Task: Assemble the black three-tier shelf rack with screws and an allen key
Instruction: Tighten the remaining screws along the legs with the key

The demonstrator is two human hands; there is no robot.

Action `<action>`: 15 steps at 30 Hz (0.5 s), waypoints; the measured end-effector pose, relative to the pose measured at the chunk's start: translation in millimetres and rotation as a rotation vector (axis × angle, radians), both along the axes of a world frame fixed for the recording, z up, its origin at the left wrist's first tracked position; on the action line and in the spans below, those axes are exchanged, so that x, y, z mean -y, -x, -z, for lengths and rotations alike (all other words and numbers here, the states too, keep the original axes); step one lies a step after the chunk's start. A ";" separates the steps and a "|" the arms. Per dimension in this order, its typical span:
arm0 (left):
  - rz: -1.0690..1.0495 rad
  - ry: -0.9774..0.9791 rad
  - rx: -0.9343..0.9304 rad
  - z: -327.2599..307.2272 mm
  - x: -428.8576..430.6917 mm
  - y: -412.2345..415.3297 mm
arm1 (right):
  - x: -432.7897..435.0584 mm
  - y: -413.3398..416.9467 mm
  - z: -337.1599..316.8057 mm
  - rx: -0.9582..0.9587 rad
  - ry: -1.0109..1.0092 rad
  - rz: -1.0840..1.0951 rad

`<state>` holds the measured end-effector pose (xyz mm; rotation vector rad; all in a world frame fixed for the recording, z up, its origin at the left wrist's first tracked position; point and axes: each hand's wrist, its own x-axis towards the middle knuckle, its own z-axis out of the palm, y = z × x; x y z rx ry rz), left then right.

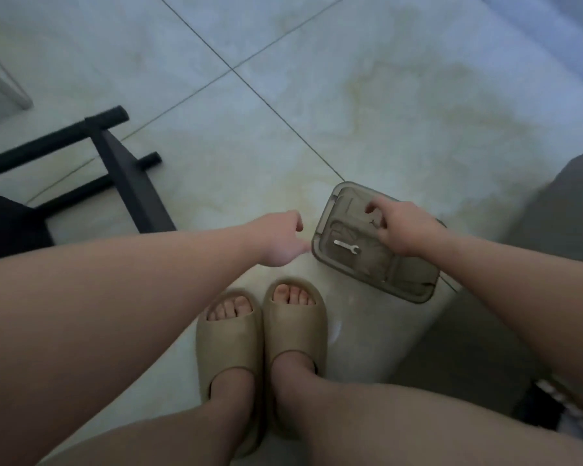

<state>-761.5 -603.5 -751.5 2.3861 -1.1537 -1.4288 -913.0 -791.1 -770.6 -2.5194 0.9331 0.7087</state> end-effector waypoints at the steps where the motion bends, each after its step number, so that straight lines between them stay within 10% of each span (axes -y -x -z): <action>1: 0.045 -0.029 0.053 -17.4 -7.9 -6.7 | -6.6 -7.0 -16.8 0.042 0.007 -0.029; 15: -0.337 0.004 0.162 -167.1 -191.9 -26.2 | -171.4 -112.9 -206.8 0.381 0.010 -0.393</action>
